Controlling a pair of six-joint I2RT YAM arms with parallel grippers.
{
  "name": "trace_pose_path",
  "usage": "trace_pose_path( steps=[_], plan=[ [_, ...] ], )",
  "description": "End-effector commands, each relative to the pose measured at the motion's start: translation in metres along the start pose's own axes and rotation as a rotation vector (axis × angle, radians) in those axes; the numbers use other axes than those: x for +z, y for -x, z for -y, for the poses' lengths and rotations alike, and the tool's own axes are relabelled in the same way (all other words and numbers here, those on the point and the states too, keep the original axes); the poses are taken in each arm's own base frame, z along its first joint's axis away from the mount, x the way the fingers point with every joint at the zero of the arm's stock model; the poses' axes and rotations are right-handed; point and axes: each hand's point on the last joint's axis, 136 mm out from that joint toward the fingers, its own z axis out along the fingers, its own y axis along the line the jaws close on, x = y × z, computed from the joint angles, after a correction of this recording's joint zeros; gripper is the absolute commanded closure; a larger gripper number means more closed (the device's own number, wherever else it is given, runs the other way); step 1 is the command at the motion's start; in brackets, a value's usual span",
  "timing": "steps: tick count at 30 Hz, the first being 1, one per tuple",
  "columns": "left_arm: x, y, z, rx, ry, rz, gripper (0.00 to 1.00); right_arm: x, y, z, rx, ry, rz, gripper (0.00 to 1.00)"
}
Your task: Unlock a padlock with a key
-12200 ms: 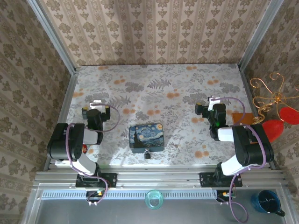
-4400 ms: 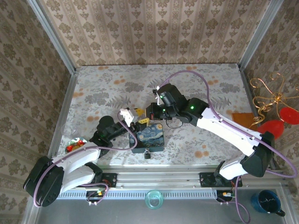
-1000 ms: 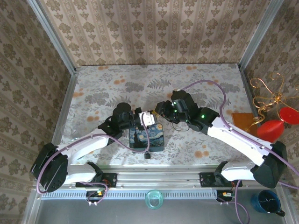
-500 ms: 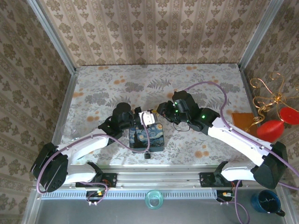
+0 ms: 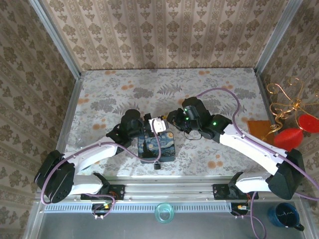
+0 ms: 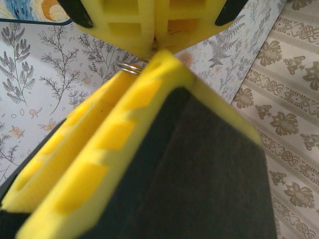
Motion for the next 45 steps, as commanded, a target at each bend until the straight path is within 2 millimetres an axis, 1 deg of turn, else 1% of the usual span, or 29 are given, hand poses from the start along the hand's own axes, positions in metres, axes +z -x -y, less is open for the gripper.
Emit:
trace_pose_path(
  steps=[1,5,10,12,15,18,20,21,25,27,30,32,33,35,36,38,41,42,43,44,45],
  plan=[
    [0.002,0.019,-0.013,0.021,0.035,0.052,1.0,0.007,-0.007,0.005,0.02,-0.015,-0.03,0.77],
    [0.001,0.018,-0.013,0.018,0.039,0.052,1.0,0.006,-0.006,0.005,0.019,-0.013,-0.026,0.83],
    [0.0,0.016,-0.013,0.021,0.049,0.045,0.97,0.003,-0.002,0.003,0.0,-0.014,-0.009,0.91],
    [0.0,0.016,-0.014,0.019,0.054,0.047,0.95,0.003,-0.002,0.002,-0.006,-0.01,-0.008,0.94],
    [-0.002,0.016,-0.02,0.008,0.096,0.051,0.85,0.002,0.001,0.0,-0.018,0.003,0.0,1.0],
    [-0.003,0.016,-0.027,-0.009,0.129,0.048,0.78,0.001,0.005,-0.002,-0.019,0.032,0.016,1.0],
    [-0.005,0.017,-0.032,-0.028,0.156,0.052,0.7,0.0,0.009,-0.003,-0.014,0.055,0.027,1.0],
    [-0.006,0.017,-0.033,-0.04,0.165,0.053,0.68,0.0,0.011,-0.002,-0.015,0.059,0.033,1.0],
    [-0.015,0.016,-0.034,-0.122,0.182,0.049,0.64,-0.006,0.028,0.002,-0.014,0.086,0.085,1.0],
    [-0.024,0.016,-0.029,-0.188,0.164,0.034,0.64,-0.011,0.036,0.001,-0.004,0.133,0.113,1.0],
    [-0.039,0.018,-0.029,-0.342,0.17,0.019,0.63,-0.02,0.045,-0.004,-0.022,0.201,0.173,1.0],
    [-0.047,0.017,-0.035,-0.489,0.199,0.009,0.58,-0.022,0.048,-0.008,-0.046,0.235,0.204,1.0],
    [-0.051,0.016,-0.042,-0.58,0.223,0.002,0.56,-0.022,0.05,-0.01,-0.055,0.259,0.22,1.0],
    [-0.059,0.01,-0.057,-0.797,0.276,-0.01,0.59,-0.02,0.051,-0.018,-0.077,0.315,0.245,1.0],
    [-0.061,0.006,-0.062,-0.902,0.289,-0.017,0.59,-0.019,0.051,-0.021,-0.087,0.34,0.253,1.0],
    [-0.062,0.002,-0.068,-1.12,0.268,-0.011,0.59,-0.017,0.046,-0.033,-0.131,0.404,0.266,1.0],
    [-0.059,-0.002,-0.071,-1.365,0.223,0.034,0.58,-0.018,0.035,-0.049,-0.236,0.465,0.298,1.0],
    [-0.059,-0.004,-0.072,-1.424,0.221,0.051,0.58,-0.018,0.034,-0.051,-0.259,0.472,0.311,1.0],
    [-0.059,-0.01,-0.073,-1.518,0.233,0.061,0.57,-0.016,0.032,-0.051,-0.272,0.481,0.317,1.0],
    [-0.058,-0.017,-0.072,-1.612,0.242,0.065,0.57,-0.015,0.032,-0.05,-0.258,0.488,0.322,1.0],
    [-0.056,-0.018,-0.073,-1.674,0.229,0.092,0.57,-0.014,0.032,-0.049,-0.247,0.497,0.326,1.0]
  ],
)
